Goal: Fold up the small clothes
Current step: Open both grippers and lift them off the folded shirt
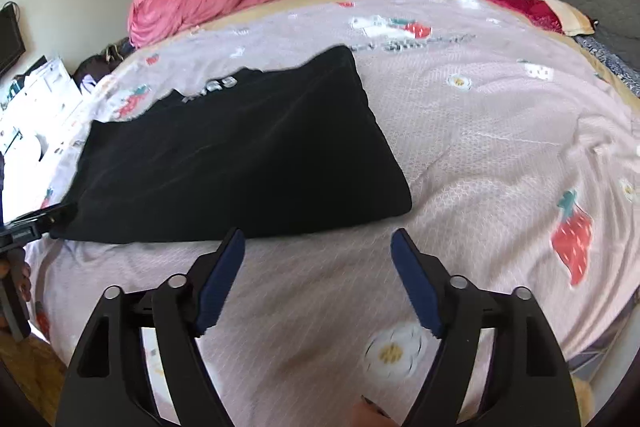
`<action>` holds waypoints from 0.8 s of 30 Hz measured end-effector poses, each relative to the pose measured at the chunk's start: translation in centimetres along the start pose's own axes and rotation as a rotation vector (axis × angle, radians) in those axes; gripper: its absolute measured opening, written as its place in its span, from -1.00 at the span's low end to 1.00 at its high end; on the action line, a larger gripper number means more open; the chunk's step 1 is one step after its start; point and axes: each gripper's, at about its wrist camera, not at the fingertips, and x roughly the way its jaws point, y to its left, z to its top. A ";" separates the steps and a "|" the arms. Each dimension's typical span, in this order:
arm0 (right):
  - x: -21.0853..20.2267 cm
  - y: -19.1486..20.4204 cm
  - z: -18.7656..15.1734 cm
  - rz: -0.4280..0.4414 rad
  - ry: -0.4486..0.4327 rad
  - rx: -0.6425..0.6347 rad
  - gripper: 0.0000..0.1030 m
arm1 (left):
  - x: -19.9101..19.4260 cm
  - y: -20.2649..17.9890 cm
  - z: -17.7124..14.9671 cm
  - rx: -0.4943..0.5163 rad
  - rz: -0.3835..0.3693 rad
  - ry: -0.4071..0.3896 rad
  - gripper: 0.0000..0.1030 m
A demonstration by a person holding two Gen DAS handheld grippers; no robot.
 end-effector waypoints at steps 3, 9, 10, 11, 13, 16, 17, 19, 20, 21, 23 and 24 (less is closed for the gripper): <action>-2.2 0.9 -0.6 0.027 -0.053 0.017 0.71 | -1.5 0.3 -0.2 -0.013 0.002 -0.041 0.59; -5.1 3.2 -0.9 0.052 -0.133 -0.030 0.86 | -3.5 1.0 0.1 -0.040 0.026 -0.110 0.81; -5.3 3.8 -0.9 0.045 -0.142 -0.043 0.87 | -3.7 1.1 0.2 -0.043 0.031 -0.117 0.81; -5.5 4.3 -0.8 0.048 -0.149 -0.050 0.87 | -3.9 1.2 0.2 -0.044 0.035 -0.124 0.81; -5.6 5.0 -0.7 0.061 -0.153 -0.062 0.87 | -4.2 1.4 0.3 -0.048 0.042 -0.136 0.82; -5.5 6.3 -0.6 0.070 -0.153 -0.087 0.87 | -4.4 2.0 0.4 -0.068 0.044 -0.144 0.82; -5.4 6.7 -0.7 0.069 -0.155 -0.093 0.88 | -4.4 2.2 0.5 -0.072 0.048 -0.145 0.82; -5.2 7.7 -0.8 0.069 -0.153 -0.121 0.91 | -4.5 2.5 0.5 -0.082 0.056 -0.146 0.82; -5.0 8.4 -0.8 0.071 -0.148 -0.141 0.91 | -4.7 2.6 0.5 -0.085 0.055 -0.148 0.82; -4.7 9.0 -0.7 0.071 -0.148 -0.160 0.91 | -4.8 2.8 0.5 -0.092 0.056 -0.149 0.82; -4.6 10.2 -0.9 0.076 -0.154 -0.190 0.91 | -4.8 3.1 0.6 -0.098 0.059 -0.149 0.82; -4.4 11.0 -1.0 0.085 -0.150 -0.205 0.91 | -4.8 3.3 0.7 -0.101 0.065 -0.148 0.82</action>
